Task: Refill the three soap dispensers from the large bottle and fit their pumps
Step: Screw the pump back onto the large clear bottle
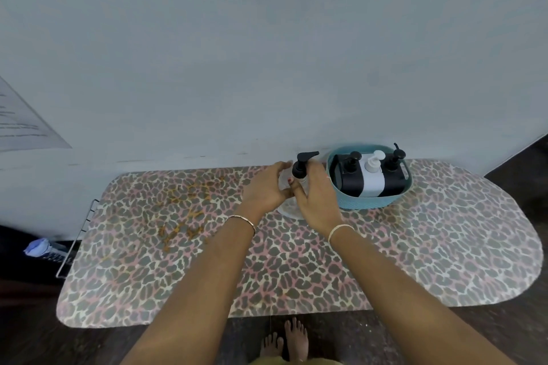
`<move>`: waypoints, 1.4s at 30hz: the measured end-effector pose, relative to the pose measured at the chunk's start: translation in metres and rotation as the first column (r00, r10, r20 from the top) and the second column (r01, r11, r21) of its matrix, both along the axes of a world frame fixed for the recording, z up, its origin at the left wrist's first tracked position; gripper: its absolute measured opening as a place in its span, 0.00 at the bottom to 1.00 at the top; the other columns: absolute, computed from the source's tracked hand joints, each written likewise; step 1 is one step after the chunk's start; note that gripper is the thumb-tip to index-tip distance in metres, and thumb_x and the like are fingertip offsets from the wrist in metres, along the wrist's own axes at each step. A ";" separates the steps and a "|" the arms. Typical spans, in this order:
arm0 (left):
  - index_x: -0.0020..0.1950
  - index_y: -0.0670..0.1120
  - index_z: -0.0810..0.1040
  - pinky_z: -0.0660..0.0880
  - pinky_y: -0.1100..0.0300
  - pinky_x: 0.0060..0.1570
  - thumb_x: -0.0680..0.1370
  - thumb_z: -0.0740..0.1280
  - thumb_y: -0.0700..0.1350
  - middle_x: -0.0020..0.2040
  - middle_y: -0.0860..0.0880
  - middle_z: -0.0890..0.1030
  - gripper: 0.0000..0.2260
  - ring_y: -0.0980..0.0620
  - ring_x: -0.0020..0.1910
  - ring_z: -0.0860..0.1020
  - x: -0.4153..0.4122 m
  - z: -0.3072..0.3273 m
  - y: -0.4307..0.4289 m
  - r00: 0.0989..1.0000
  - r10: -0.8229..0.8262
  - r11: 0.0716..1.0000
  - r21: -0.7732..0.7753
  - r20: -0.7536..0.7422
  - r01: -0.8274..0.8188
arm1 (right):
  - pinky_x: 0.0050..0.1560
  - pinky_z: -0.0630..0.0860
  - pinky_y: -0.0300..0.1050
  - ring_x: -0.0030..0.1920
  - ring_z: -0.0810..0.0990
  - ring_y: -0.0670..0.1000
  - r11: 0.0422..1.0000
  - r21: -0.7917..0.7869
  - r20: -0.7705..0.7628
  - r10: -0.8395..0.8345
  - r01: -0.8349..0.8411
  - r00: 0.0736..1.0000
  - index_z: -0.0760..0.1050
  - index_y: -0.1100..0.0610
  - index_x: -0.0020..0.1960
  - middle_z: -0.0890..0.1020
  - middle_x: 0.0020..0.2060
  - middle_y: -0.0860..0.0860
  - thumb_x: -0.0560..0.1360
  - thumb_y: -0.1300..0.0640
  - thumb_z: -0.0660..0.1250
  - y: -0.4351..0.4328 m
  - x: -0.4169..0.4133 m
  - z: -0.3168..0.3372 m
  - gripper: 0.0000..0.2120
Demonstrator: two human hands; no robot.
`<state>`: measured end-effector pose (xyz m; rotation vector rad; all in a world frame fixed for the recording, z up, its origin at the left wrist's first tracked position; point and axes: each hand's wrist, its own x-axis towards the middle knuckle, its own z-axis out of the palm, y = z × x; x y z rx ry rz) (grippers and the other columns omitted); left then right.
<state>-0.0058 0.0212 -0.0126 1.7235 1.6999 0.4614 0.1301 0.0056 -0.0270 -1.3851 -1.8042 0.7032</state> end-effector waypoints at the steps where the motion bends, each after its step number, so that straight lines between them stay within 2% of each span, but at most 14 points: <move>1: 0.74 0.49 0.65 0.72 0.50 0.62 0.73 0.73 0.52 0.70 0.50 0.72 0.32 0.48 0.65 0.74 0.000 0.000 0.000 1.000 -0.001 1.000 0.003 0.002 0.001 | 0.59 0.72 0.48 0.57 0.72 0.51 1.000 0.014 0.041 0.003 -0.004 0.999 0.68 0.61 0.63 0.73 0.57 0.53 0.79 0.61 0.61 -0.002 -0.001 -0.002 0.13; 4: 0.74 0.48 0.64 0.70 0.53 0.63 0.73 0.72 0.53 0.71 0.50 0.70 0.33 0.48 0.67 0.72 0.001 0.002 -0.002 1.000 -0.020 1.000 0.003 0.013 0.020 | 0.56 0.73 0.49 0.57 0.73 0.55 0.998 0.017 0.061 -0.064 0.064 0.996 0.69 0.64 0.63 0.72 0.59 0.56 0.80 0.66 0.57 -0.002 -0.003 -0.002 0.12; 7: 0.76 0.49 0.61 0.69 0.55 0.62 0.75 0.70 0.53 0.72 0.51 0.69 0.32 0.49 0.68 0.70 -0.001 0.000 -0.001 0.998 -0.054 0.999 0.004 -0.021 0.054 | 0.53 0.73 0.46 0.53 0.74 0.53 0.991 -0.042 0.043 -0.129 0.131 0.991 0.69 0.62 0.60 0.72 0.56 0.54 0.80 0.60 0.61 0.002 -0.005 0.003 0.10; 10: 0.76 0.50 0.60 0.70 0.55 0.62 0.77 0.68 0.54 0.73 0.51 0.68 0.31 0.50 0.69 0.70 -0.004 0.000 0.000 0.995 -0.085 0.996 -0.011 -0.041 0.085 | 0.53 0.73 0.45 0.52 0.75 0.51 0.975 -0.084 -0.027 -0.211 0.208 0.977 0.68 0.59 0.56 0.74 0.52 0.52 0.77 0.53 0.68 0.006 -0.007 0.005 0.14; 12: 0.77 0.51 0.59 0.69 0.54 0.62 0.78 0.66 0.53 0.74 0.51 0.67 0.29 0.50 0.70 0.69 -0.006 -0.001 0.001 0.992 -0.108 0.994 -0.010 -0.071 0.108 | 0.55 0.73 0.44 0.54 0.75 0.50 0.978 -0.077 -0.048 -0.198 0.194 0.979 0.68 0.58 0.58 0.74 0.54 0.52 0.76 0.51 0.69 0.003 -0.007 0.004 0.17; 16: 0.77 0.52 0.58 0.70 0.53 0.61 0.79 0.65 0.53 0.74 0.51 0.67 0.29 0.49 0.68 0.71 -0.008 -0.002 0.004 0.985 -0.137 0.991 -0.006 -0.106 0.137 | 0.56 0.73 0.45 0.59 0.73 0.51 0.995 -0.010 0.105 -0.095 0.097 0.990 0.66 0.60 0.69 0.71 0.63 0.53 0.80 0.59 0.61 -0.005 -0.007 0.003 0.18; 18: 0.77 0.52 0.58 0.70 0.53 0.62 0.79 0.65 0.53 0.74 0.52 0.67 0.30 0.49 0.67 0.71 -0.008 -0.002 0.004 0.983 -0.151 0.988 -0.005 -0.101 0.151 | 0.57 0.74 0.49 0.58 0.74 0.53 0.994 -0.007 0.091 -0.111 0.112 0.990 0.67 0.61 0.68 0.71 0.62 0.54 0.81 0.62 0.58 -0.006 -0.007 0.000 0.15; 20: 0.77 0.53 0.57 0.70 0.53 0.61 0.78 0.66 0.53 0.74 0.52 0.67 0.30 0.49 0.66 0.71 -0.009 -0.003 0.004 0.983 -0.157 0.988 0.000 -0.091 0.157 | 0.56 0.73 0.47 0.56 0.74 0.52 0.991 -0.004 0.072 -0.133 0.133 0.989 0.68 0.61 0.66 0.72 0.59 0.54 0.81 0.63 0.57 -0.006 -0.007 0.000 0.14; 24: 0.77 0.53 0.59 0.72 0.53 0.59 0.77 0.67 0.53 0.71 0.52 0.70 0.30 0.50 0.66 0.71 -0.011 -0.003 0.006 0.988 -0.137 0.990 0.011 -0.077 0.138 | 0.53 0.73 0.42 0.54 0.75 0.49 0.979 -0.011 0.019 -0.203 0.203 0.979 0.70 0.59 0.60 0.74 0.55 0.51 0.79 0.58 0.63 -0.002 -0.008 -0.001 0.11; 28: 0.75 0.51 0.62 0.70 0.56 0.56 0.77 0.67 0.53 0.68 0.49 0.73 0.28 0.49 0.65 0.72 -0.010 -0.002 0.005 0.990 -0.121 0.992 0.020 -0.074 0.123 | 0.58 0.75 0.46 0.55 0.76 0.49 0.969 -0.064 -0.050 -0.243 0.239 0.969 0.68 0.57 0.59 0.74 0.55 0.51 0.76 0.53 0.68 0.001 -0.006 -0.002 0.16; 31: 0.75 0.51 0.62 0.72 0.53 0.58 0.77 0.67 0.54 0.68 0.48 0.74 0.29 0.48 0.65 0.73 -0.010 -0.001 0.006 0.992 -0.114 0.993 0.007 -0.046 0.114 | 0.58 0.75 0.47 0.59 0.75 0.51 0.988 0.016 0.134 -0.154 0.153 0.979 0.65 0.59 0.69 0.70 0.65 0.52 0.78 0.57 0.64 -0.003 -0.007 -0.001 0.21; 34: 0.75 0.52 0.63 0.72 0.54 0.59 0.76 0.69 0.53 0.69 0.51 0.73 0.30 0.49 0.65 0.73 -0.011 0.000 0.008 0.995 -0.102 0.995 -0.013 -0.023 0.101 | 0.52 0.77 0.51 0.57 0.77 0.57 0.988 0.037 0.283 -0.155 0.150 0.946 0.65 0.62 0.71 0.67 0.69 0.54 0.81 0.60 0.58 -0.002 -0.008 -0.001 0.19; 38: 0.74 0.53 0.65 0.71 0.59 0.48 0.74 0.71 0.54 0.66 0.50 0.76 0.30 0.50 0.61 0.76 -0.012 0.001 0.011 0.995 -0.091 0.996 -0.001 -0.051 0.091 | 0.49 0.77 0.48 0.53 0.78 0.54 0.984 0.046 0.243 -0.178 0.172 0.953 0.70 0.60 0.65 0.71 0.63 0.53 0.79 0.58 0.62 0.004 -0.006 0.002 0.15; 42: 0.74 0.54 0.65 0.74 0.57 0.52 0.73 0.72 0.55 0.69 0.52 0.74 0.31 0.51 0.61 0.76 -0.012 0.003 0.012 0.995 -0.097 0.995 -0.001 -0.039 0.097 | 0.49 0.76 0.46 0.50 0.78 0.49 0.963 0.005 0.098 -0.269 0.270 0.958 0.70 0.58 0.54 0.73 0.52 0.50 0.75 0.55 0.70 0.008 -0.006 0.005 0.13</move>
